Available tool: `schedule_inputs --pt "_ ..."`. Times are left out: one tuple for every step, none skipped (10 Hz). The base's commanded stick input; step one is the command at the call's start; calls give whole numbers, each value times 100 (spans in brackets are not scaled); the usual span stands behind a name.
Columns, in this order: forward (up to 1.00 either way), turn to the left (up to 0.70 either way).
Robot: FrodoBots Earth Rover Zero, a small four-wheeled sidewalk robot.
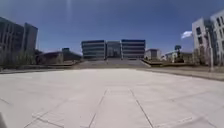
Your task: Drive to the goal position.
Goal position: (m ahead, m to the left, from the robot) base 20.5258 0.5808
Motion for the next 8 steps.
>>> schedule_inputs --pt "70 0" --pt "70 0" --pt "70 0" --pt "70 0" --pt "70 2" --pt "70 2" --pt "70 2" --pt "70 2"
